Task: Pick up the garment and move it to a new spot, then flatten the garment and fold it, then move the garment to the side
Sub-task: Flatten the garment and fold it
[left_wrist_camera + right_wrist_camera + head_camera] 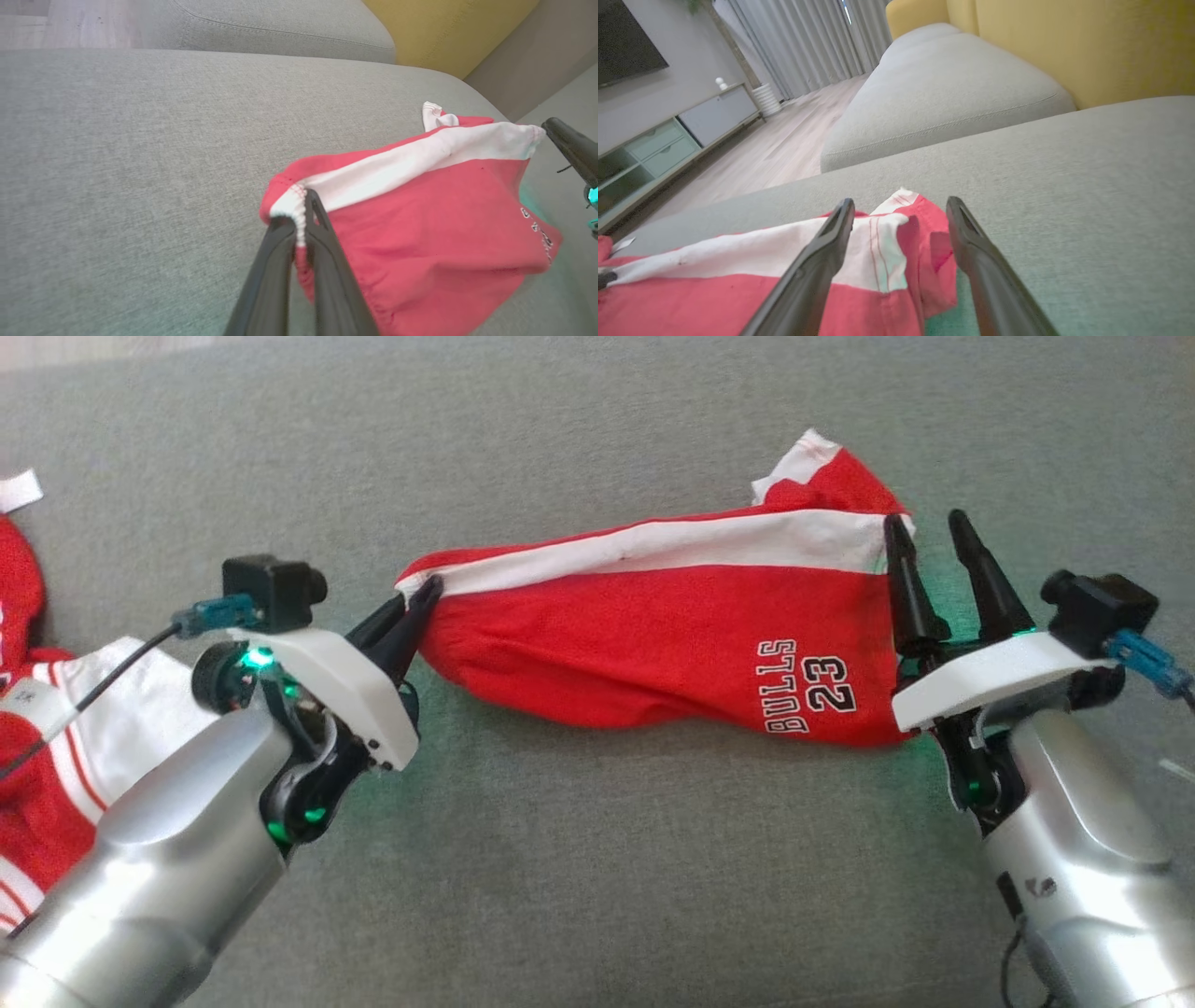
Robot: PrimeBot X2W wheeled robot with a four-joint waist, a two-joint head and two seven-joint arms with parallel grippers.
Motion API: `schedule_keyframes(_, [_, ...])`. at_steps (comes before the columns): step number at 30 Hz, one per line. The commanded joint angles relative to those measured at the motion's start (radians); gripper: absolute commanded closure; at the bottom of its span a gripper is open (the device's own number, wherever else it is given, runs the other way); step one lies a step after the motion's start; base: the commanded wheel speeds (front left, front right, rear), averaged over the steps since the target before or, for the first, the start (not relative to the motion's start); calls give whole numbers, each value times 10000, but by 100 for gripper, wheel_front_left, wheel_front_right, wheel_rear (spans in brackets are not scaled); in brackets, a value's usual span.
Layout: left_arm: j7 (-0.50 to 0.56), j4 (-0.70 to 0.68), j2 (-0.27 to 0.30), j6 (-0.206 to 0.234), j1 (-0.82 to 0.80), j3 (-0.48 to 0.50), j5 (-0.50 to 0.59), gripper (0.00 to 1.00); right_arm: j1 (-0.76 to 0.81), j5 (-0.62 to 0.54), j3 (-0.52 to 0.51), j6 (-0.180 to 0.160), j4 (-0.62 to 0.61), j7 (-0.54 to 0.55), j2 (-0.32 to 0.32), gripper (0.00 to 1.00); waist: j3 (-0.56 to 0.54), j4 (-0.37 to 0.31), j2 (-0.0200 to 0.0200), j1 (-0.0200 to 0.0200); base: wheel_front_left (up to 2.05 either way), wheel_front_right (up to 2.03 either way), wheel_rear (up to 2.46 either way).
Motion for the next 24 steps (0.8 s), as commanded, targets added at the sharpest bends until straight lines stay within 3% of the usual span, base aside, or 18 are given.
schedule_keyframes(1, [-145,-74,190,-72,-515,327,127,100,-177,159,419,75,-40,-115,-262,0,84,127,0,-2,0,0,0])
schedule_keyframes(7, [-258,242,-13,-234,-654,232,179,100,-575,269,1347,75,499,-223,-547,1,133,280,0,-2,0,0,0])
schedule_keyframes(8, [-275,277,-31,-256,-664,220,180,100,-624,268,1354,75,463,-229,-550,11,134,288,0,-2,0,0,0])
schedule_keyframes(9, [-295,307,-48,-274,-674,209,183,100,-643,276,1277,75,387,-231,-538,29,134,295,0,-2,0,0,0])
schedule_keyframes(10, [-311,333,-65,-291,-681,197,184,100,-636,253,1211,75,319,-233,-530,55,133,301,0,-2,0,0,0])
schedule_keyframes(11, [-322,356,-78,-306,-686,184,185,100,-621,193,1154,75,235,-234,-526,65,130,303,0,-2,0,0,0])
schedule_keyframes(13, [-336,397,-93,-335,-693,159,180,100,-564,22,1035,75,52,-235,-511,100,122,306,0,-2,0,0,0])
schedule_keyframes(19, [-497,481,-94,-393,-708,144,202,100,-407,-227,916,75,-278,-237,-479,100,38,252,0,-2,0,0,0])
schedule_keyframes(24, [-1153,295,-45,-441,-1300,396,517,100,-693,-511,-177,75,-1252,-238,-532,100,85,87,0,-2,0,0,0])
